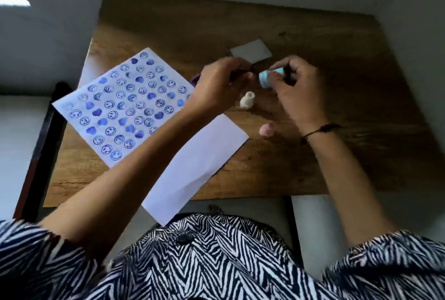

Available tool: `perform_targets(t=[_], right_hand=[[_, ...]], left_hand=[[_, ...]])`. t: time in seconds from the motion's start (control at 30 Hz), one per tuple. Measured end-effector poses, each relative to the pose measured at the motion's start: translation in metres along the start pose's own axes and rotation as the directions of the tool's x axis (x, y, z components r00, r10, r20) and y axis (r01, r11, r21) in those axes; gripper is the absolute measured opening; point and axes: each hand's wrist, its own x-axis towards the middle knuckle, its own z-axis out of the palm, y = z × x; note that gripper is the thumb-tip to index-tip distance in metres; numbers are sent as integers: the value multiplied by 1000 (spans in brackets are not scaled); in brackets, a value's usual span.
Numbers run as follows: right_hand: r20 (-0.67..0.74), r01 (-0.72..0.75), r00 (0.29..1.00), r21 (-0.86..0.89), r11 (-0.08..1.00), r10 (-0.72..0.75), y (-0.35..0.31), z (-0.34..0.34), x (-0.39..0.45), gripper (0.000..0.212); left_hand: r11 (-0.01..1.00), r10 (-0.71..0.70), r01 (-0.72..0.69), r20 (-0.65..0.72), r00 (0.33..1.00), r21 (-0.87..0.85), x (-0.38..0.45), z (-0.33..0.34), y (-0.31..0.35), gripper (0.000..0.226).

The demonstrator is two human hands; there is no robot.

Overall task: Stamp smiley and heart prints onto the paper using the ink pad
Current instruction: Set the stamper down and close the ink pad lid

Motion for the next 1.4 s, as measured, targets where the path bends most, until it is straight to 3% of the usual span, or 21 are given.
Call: perform_targets(t=[0.1, 0.17, 0.4, 0.53, 0.63, 0.7, 0.77, 0.83, 0.93, 1.1, 1.17, 1.23, 1.3, 1.33, 1.4], right_hand=[[70, 89, 995, -439, 894, -65, 27, -7, 18, 16], [156, 132, 986, -564, 815, -52, 41, -4, 19, 17], [294, 150, 956, -480, 865, -3, 63, 0, 20, 29], [169, 104, 985, -435, 894, -32, 54, -14, 31, 44], [58, 71, 997, -273, 959, -58, 43, -19, 48, 37], [48, -61, 997, -16, 998, 61, 41, -16, 64, 37], [243, -295, 944, 320, 900, 223, 34, -13, 74, 46], [520, -509, 828, 538, 672, 211, 26, -7, 79, 54], [731, -641, 682, 577, 506, 29, 15, 5, 81, 68], [798, -656, 590, 563, 502, -124, 2, 16, 80, 105], [787, -615, 608, 551, 564, -106, -3, 17, 82, 102], [727, -487, 687, 480, 730, -20, -9, 21, 81, 80], [599, -184, 800, 208, 961, 24, -11, 28, 78, 64], [541, -13, 841, 15, 1000, 3, -10, 33, 76, 64], [505, 200, 862, -263, 944, -42, -10, 45, 70, 71]], left_hand=[[985, 25, -31, 38, 999, 168, 39, 11, -3, 32], [949, 40, -66, 92, 995, 310, 66, 17, -11, 39], [795, -188, -35, 300, 935, 606, 125, 48, -41, 70], [813, -154, -29, 262, 953, 582, 129, 59, -43, 65], [862, -110, -26, 236, 965, 506, 122, 50, -35, 76], [921, -57, -7, 152, 987, 389, 110, 37, -28, 78], [964, 14, -21, 27, 1000, 264, 93, 22, -23, 74], [977, 77, -66, -45, 996, 200, 75, 8, -19, 71], [973, 123, -100, -100, 987, 209, 58, -7, -14, 72], [957, 208, -176, -123, 970, 232, 44, -23, -11, 69], [946, 206, -172, -100, 973, 274, 41, -25, -14, 70], [956, 135, -113, -63, 989, 272, 35, -28, -25, 77], [958, 16, -16, 4, 1000, 286, 22, -30, -45, 90], [954, -57, 44, 35, 998, 296, 13, -30, -55, 97], [944, -151, 130, 49, 987, 303, -5, -25, -70, 107]])
